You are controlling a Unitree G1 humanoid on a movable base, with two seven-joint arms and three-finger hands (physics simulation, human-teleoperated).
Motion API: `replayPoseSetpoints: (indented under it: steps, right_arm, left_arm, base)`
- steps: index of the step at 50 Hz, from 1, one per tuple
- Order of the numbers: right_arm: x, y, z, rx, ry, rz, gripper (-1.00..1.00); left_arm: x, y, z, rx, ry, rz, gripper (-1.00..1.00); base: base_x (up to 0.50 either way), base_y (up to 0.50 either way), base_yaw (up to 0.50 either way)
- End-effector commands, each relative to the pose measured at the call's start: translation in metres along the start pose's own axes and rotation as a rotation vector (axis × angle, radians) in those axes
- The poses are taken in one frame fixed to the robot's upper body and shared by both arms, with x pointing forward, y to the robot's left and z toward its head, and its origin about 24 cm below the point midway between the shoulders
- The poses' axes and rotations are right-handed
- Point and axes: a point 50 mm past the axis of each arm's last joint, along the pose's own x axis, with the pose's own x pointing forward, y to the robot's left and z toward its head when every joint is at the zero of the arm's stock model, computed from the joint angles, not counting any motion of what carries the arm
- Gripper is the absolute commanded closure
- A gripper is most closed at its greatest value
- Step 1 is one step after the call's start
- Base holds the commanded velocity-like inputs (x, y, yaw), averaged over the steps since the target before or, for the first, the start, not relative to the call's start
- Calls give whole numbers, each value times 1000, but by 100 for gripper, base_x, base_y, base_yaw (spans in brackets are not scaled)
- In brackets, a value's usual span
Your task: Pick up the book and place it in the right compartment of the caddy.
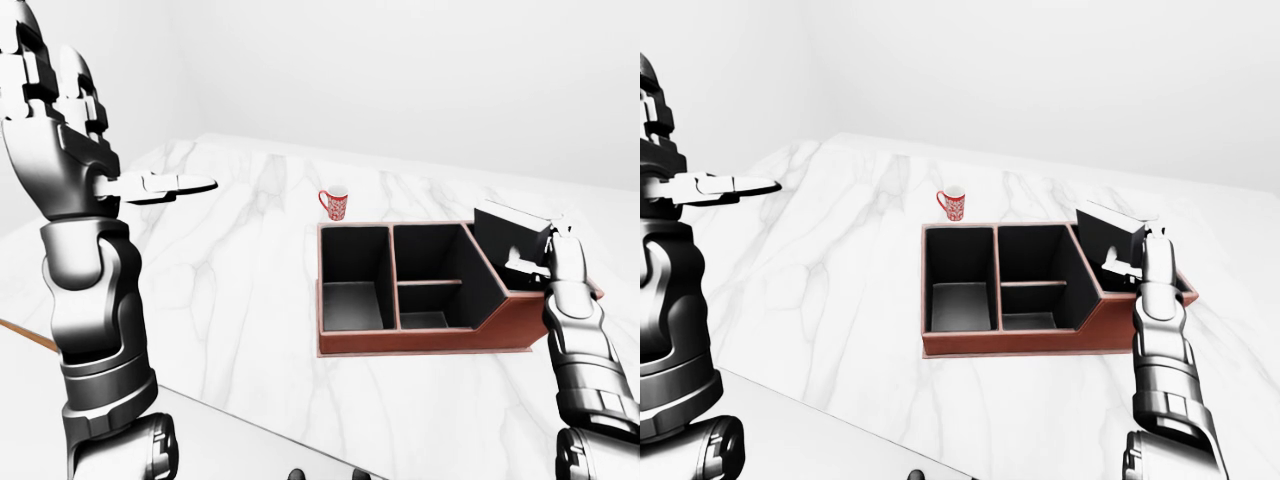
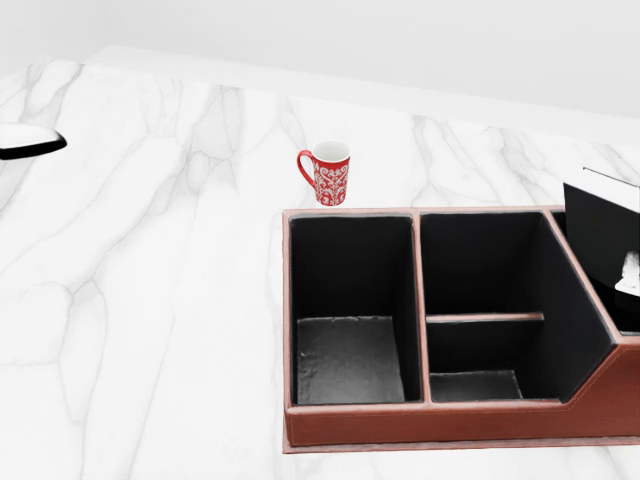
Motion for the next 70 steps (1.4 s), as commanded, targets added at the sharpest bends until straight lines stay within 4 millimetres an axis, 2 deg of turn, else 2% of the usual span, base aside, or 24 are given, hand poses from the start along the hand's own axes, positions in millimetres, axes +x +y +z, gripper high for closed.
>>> replayPoseSetpoints:
  steps: [1,5,6,8,19,20,21,26,43,49,53,54,56,57,59,62,63,65,68,69,70]
  right_arm:
    - [2,-4,4,71,-8,-32,100]
    - [3,-4,4,69,-7,-31,100]
    - [2,-2,-4,68,26,-30,100]
    - [3,-5,5,69,-14,-31,100]
    - [3,-7,12,66,-47,-33,100]
    - [2,-7,13,67,-51,-30,79]
    - [1,-6,13,64,-54,-24,-100]
    - [-1,-6,14,65,-65,-19,-100]
    - [-2,-5,10,67,-50,-18,-100]
    - [-2,-17,24,95,-94,-39,-100]
    - [-4,-48,58,152,-160,-109,-100]
    - [-5,-66,82,183,-251,-148,-100]
    - [-8,-88,106,212,-346,-198,-100]
    - [-11,-107,124,238,-410,-240,-100]
    - [-15,-130,143,269,-474,-294,-100]
    - [-23,-158,160,305,-531,-354,-100]
    - [-27,-174,168,319,-555,-391,-100]
    - [-32,-187,173,337,-568,-421,-100]
    - [-38,-201,178,360,-583,-439,-100]
    - [-39,-202,169,371,-558,-451,-100]
    - [-39,-202,168,373,-553,-451,-100]
  left_arm:
    - [-1,-1,-3,1,11,-1,-100]
    - [-1,-1,-5,1,21,-2,-100]
    - [-1,-1,-5,2,22,-2,-100]
    - [0,0,-5,1,19,-2,-100]
    - [3,-1,3,-3,-15,-2,-100]
    - [4,-1,4,-4,-17,-2,-100]
    - [4,-1,4,-4,-18,-2,-100]
    - [0,0,-1,-1,5,-2,-100]
    - [0,0,3,-1,-11,-2,-100]
    - [3,1,6,-2,-27,4,-100]
    - [15,7,18,10,-76,42,-100]
    - [25,12,28,15,-111,64,-100]
    - [37,19,36,31,-138,94,-100]
    - [46,23,45,33,-163,111,-100]
    - [55,29,53,41,-182,135,-100]
    - [65,38,61,38,-198,174,-100]
    - [69,43,70,25,-222,199,-100]
    - [73,48,76,32,-237,223,-100]
    - [76,52,83,27,-253,251,-100]
    - [76,56,86,11,-262,272,-100]
    - [76,56,86,10,-260,274,-100]
  base:
    - [0,0,0]
    - [0,0,0]
    - [0,0,0]
    - [0,0,0]
    - [0,0,0]
    - [0,0,0]
    - [0,0,0]
    - [0,0,0]
    - [0,0,0]
    - [0,0,0]
    - [0,0,0]
    - [0,0,0]
    - [0,0,0]
    - [0,0,0]
    - [0,0,0]
    - [0,0,0]
    - [0,0,0]
    - [0,0,0]
    - [0,0,0]
    - [0,0,0]
    - [0,0,0]
